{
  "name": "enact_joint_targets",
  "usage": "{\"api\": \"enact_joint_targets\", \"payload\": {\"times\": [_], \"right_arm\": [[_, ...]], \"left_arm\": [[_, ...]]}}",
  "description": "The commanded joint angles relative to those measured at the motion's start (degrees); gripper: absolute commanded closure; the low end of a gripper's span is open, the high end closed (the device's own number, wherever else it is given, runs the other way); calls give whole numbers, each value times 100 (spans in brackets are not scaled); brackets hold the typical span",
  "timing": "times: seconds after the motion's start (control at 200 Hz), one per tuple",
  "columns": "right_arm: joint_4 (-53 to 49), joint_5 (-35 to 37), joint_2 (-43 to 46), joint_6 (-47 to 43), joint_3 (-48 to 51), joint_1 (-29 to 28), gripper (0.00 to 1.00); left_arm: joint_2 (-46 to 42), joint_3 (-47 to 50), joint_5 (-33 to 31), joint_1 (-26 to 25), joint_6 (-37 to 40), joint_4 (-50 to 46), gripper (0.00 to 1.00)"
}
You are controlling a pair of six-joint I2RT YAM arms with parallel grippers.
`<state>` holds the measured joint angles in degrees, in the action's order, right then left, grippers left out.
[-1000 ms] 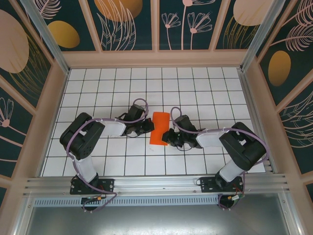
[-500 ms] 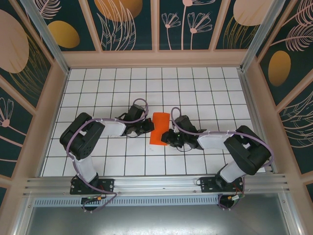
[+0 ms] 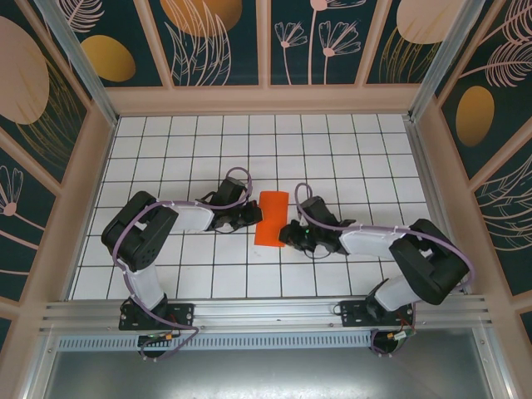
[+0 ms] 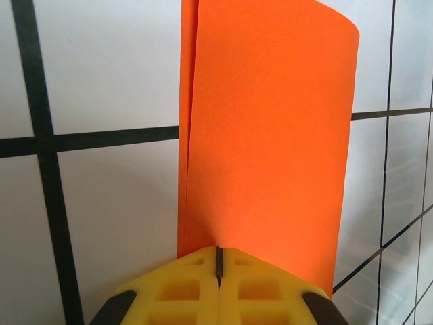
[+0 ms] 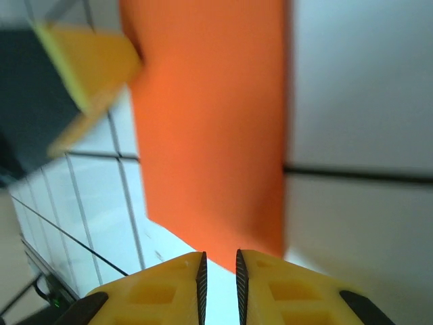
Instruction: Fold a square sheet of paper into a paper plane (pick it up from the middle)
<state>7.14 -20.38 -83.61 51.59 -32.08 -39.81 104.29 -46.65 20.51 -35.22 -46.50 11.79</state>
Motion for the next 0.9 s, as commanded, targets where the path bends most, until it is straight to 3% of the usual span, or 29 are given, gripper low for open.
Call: {"api": "enact_joint_targets", "payload": {"times": [0.0, 0.145, 0.45, 0.706, 0.896], "right_arm": [[-28, 125, -12, -241, -481, 588, 77], [525, -419, -783, -278, -1093, 1211, 77], [-110, -534, -2392, -802, -2694, 1474, 78], [282, -812, -2730, -682, -2517, 1547, 78], [-63, -348, -2912, -815, -2423, 1530, 78]], "left_arm": [[170, 222, -188, 4, 148, -951, 100], [177, 266, -172, 5, 133, -899, 100], [185, 230, -144, 4, 115, -931, 100], [204, 207, -118, 7, 120, -944, 100], [187, 209, -95, 1, 128, -960, 100]]}}
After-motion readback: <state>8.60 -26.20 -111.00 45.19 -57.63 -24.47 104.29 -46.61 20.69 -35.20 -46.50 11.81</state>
